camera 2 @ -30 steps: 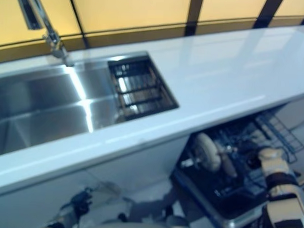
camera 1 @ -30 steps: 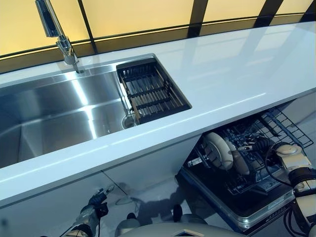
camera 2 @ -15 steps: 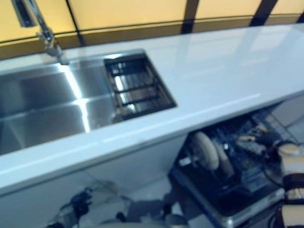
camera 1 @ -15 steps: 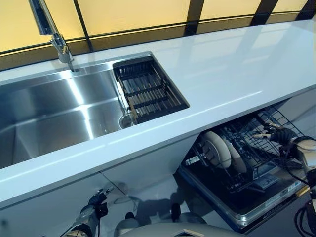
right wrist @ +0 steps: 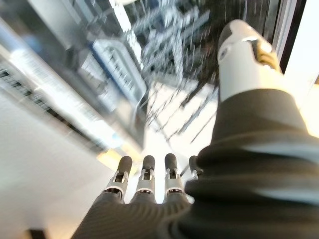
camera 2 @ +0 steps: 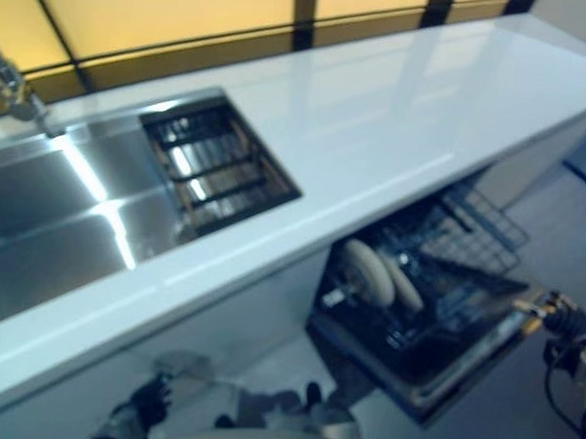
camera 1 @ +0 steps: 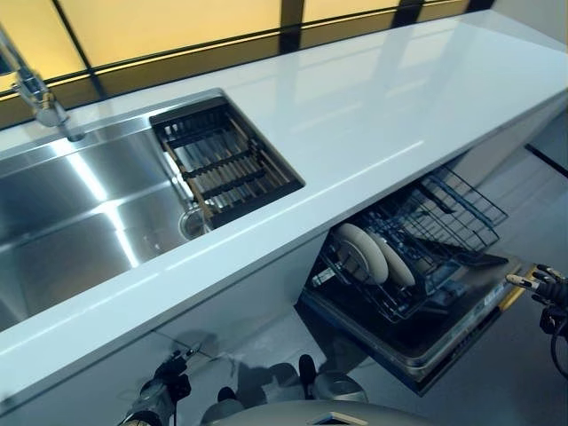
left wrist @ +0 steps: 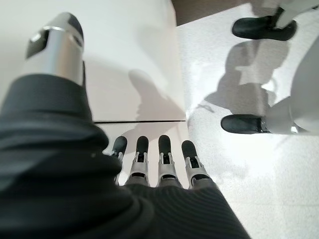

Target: Take plates into dishwasher

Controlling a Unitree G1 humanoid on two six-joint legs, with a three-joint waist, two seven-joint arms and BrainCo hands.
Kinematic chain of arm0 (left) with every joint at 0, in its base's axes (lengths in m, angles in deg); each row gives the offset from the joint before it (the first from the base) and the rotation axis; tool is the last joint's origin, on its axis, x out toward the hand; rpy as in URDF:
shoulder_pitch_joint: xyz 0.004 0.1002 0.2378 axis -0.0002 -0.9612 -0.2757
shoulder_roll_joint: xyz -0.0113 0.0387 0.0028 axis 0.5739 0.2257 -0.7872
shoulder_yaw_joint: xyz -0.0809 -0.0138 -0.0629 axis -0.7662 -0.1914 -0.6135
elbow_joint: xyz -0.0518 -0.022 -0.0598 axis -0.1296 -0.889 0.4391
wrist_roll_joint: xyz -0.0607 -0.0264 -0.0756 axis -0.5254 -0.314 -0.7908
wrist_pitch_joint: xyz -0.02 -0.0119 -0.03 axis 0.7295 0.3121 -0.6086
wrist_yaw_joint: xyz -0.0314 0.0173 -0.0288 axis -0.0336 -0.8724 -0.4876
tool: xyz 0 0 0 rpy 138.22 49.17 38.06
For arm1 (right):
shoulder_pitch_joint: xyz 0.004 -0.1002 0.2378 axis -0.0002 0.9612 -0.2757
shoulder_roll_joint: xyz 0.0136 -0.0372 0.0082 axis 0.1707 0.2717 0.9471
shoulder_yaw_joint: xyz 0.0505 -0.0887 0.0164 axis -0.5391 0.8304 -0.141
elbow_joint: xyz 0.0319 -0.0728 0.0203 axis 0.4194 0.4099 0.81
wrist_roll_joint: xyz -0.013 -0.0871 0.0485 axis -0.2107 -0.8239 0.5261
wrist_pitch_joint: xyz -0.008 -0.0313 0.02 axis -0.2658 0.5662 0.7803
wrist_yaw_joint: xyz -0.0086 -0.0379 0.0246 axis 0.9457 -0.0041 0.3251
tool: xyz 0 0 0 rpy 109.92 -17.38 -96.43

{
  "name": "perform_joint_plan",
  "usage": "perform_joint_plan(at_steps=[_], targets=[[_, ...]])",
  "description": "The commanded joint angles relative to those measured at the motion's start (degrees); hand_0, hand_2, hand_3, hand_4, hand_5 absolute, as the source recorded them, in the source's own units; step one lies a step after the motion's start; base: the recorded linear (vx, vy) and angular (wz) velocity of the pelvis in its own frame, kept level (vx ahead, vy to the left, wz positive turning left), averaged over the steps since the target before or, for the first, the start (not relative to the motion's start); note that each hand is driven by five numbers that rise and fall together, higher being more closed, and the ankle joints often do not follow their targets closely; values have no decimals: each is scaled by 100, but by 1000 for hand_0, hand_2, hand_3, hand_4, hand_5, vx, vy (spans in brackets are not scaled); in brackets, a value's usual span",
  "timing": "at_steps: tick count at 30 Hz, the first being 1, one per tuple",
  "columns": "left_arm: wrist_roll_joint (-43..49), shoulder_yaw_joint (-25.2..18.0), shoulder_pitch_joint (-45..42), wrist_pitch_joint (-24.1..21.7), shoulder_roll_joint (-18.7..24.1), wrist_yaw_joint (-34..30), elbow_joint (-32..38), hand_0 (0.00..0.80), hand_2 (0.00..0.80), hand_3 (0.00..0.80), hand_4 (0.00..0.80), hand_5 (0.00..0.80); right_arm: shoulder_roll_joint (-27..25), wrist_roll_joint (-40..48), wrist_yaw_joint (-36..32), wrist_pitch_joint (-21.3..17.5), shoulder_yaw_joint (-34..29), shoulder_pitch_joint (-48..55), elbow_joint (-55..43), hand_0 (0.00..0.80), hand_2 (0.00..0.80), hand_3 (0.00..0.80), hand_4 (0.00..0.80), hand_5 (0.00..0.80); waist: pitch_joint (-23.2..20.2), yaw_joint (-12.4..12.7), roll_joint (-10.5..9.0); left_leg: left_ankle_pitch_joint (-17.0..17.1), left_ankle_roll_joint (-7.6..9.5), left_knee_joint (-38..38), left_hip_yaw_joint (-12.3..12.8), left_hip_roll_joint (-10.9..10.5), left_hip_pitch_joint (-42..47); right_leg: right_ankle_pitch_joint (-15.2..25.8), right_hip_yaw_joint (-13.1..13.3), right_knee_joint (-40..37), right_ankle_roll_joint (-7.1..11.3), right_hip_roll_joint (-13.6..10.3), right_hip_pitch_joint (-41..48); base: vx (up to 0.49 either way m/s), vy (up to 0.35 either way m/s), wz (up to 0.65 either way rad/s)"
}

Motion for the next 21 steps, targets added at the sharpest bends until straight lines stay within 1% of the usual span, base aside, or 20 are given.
perform_joint_plan(at_steps=[1, 3, 7, 8, 9, 11, 13, 15, 19, 20, 21], targets=[[62, -143, 537, -293, 150, -17, 2, 0, 0, 0, 0, 0, 266, 457, 153, -476, -174, -233, 26, 0, 0, 0, 0, 0, -46, -108, -92, -286, 293, 21, -202, -14, 54, 1, 189, 298, 465, -173, -31, -24, -6, -15], [54, -137, 546, -314, 148, -20, 14, 0, 0, 0, 0, 0, 507, 601, 71, -558, -228, -155, 154, 0, 0, 0, 0, 0, -28, -158, -43, -298, 305, 21, -170, -22, 63, -6, 220, 323, 473, -175, -62, -17, -14, -22], [78, -129, 554, -377, 174, -70, -23, 0, 0, 0, 0, 0, 906, 1181, -92, -906, -330, -97, 591, 0, 0, 0, 0, 0, -17, -216, 70, -310, 314, 21, -122, -44, 59, -33, 251, 343, 468, -184, -101, -9, -29, -6], [92, -140, 564, -390, 178, -91, -52, 0, 0, 0, 0, 0, 1032, 1376, -267, -1000, -367, -71, 718, 0, 0, 0, 0, 0, -13, -232, 109, -310, 313, 21, -115, -51, 50, -38, 250, 347, 467, -187, -119, -10, -46, -1], [102, -152, 578, -391, 181, -103, -69, 0, 0, 0, 0, 0, 1150, 1465, -324, -1216, -378, -61, 814, 0, 0, 0, 0, 0, -4, -243, 145, -308, 311, 21, -114, -58, 41, -47, 250, 356, 465, -189, -137, -13, -58, -2], [91, -145, 603, -412, 180, -125, -98, 0, 0, 0, 0, 0, 1343, 1718, -334, -1286, -390, -70, 1099, 0, 0, 0, 0, 0, 22, -263, 225, -301, 308, 21, -112, -70, 20, -49, 246, 367, 462, -193, -176, -14, -65, -3], [100, -124, 599, -435, 170, -146, -95, 0, 0, 0, 0, 0, 1489, 1855, -528, -1381, -437, -64, 1405, 0, 0, 0, 0, 0, 57, -264, 300, -296, 304, 22, -121, -84, -2, -60, 237, 382, 461, -202, -205, -18, -71, -6], [112, -95, 603, -446, 173, -181, -87, 0, 0, 0, 0, 0, 1586, 2090, -641, -1354, -411, -103, 1643, 0, 0, 0, 0, 0, 100, -253, 375, -294, 308, 24, -144, -105, -24, -66, 228, 387, 454, -212, -232, -49, -68, -7], [-14, 16, 706, -511, 140, -196, -56, 0, 0, 0, 0, 0, 1693, 2718, -952, -1262, -344, -370, 2213, 0, 0, 0, 0, 0, 271, -214, 603, -227, 274, 36, -235, -147, -182, -62, 167, 379, 425, -245, -348, -90, -56, -3], [-89, 36, 724, -534, 108, -236, -19, 0, 0, 0, 0, 0, 1704, 2856, -1040, -1256, -330, -441, 2308, 0, 0, 0, 0, 0, 337, -210, 708, -200, 259, 34, -261, -180, -238, -68, 158, 369, 408, -260, -385, -95, 21, -1], [-129, 43, 741, -533, 88, -245, 9, 0, 0, 0, 0, 0, 1705, 2946, -1110, -1220, -318, -481, 2347, 0, 0, 0, 0, 0, 371, -210, 773, -182, 248, 32, -275, -197, -272, -69, 152, 361, 398, -269, -409, -109, 58, -2]])
